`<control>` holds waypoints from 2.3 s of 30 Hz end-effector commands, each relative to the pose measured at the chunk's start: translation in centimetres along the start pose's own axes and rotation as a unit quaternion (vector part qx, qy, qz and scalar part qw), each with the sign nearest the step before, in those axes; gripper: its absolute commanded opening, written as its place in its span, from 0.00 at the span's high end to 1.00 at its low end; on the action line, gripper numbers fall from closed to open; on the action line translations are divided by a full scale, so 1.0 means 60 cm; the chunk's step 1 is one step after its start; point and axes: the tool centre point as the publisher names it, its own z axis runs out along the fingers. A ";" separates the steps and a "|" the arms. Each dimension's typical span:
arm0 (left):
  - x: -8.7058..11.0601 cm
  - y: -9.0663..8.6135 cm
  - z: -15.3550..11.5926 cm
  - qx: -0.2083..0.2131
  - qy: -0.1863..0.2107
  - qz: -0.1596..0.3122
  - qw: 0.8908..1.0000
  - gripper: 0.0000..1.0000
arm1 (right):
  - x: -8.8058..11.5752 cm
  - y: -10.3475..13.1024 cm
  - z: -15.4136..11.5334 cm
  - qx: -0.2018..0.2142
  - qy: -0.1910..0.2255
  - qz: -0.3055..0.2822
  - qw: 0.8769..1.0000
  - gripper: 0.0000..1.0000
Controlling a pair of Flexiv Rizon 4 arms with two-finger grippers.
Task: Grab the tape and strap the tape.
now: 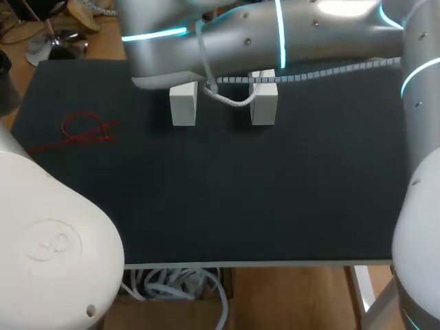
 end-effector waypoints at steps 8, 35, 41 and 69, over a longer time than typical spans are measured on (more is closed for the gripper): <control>-0.001 -0.002 -0.001 -0.002 0.001 -0.001 1.000 1.00 | -0.003 0.003 0.015 -0.012 -0.018 -0.034 0.999 1.00; -0.001 -0.002 -0.001 -0.002 0.001 -0.001 1.000 1.00 | 0.003 0.005 0.012 -0.042 -0.072 -0.077 0.994 1.00; -0.001 -0.002 -0.001 -0.002 0.001 -0.001 1.000 1.00 | 0.008 0.014 0.010 -0.034 -0.097 -0.097 0.990 1.00; -0.001 -0.002 -0.001 -0.002 0.001 -0.001 1.000 1.00 | -0.002 0.014 0.024 -0.060 -0.089 0.092 0.990 1.00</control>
